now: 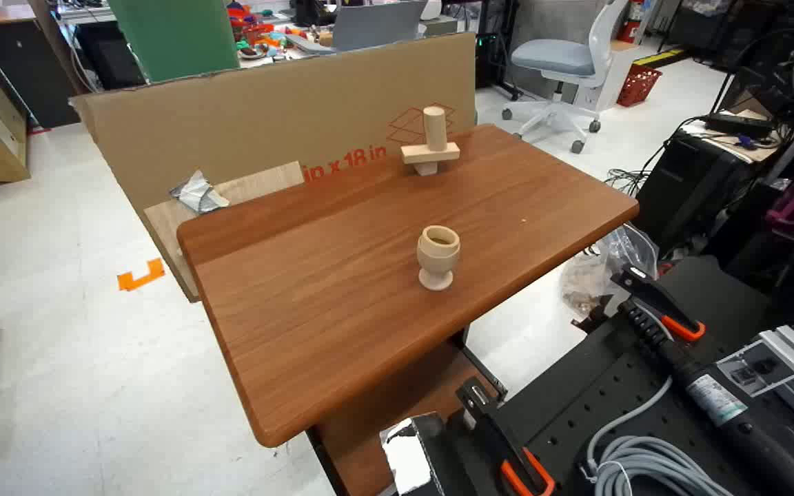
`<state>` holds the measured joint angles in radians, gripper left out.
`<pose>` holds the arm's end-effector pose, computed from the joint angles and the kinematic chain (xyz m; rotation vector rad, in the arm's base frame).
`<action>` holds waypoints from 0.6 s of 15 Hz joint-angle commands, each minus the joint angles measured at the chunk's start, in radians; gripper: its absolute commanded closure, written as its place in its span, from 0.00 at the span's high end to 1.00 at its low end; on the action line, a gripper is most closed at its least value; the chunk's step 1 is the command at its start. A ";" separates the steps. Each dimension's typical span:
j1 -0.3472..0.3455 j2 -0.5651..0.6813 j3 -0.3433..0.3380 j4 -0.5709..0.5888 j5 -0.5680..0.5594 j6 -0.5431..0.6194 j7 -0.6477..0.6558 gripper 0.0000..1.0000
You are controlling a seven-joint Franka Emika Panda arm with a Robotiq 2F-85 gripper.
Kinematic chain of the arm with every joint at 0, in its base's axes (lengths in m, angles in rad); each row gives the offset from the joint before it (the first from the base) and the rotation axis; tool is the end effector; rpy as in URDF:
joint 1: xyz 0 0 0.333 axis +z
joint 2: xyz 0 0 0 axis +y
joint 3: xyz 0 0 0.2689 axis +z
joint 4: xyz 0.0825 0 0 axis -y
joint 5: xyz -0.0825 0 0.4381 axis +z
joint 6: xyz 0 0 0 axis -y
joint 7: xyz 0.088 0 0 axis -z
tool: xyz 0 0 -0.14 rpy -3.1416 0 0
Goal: Pick the circular object on the cup and put it on the table
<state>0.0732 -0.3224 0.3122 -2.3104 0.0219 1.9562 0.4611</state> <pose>0.4746 0.1895 0.3616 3.0483 -0.1553 -0.0165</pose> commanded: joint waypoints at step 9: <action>0.007 0.061 -0.038 0.007 -0.034 0.058 0.000 1.00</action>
<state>0.0732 -0.3043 0.2969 -2.3117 0.0177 1.9660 0.4628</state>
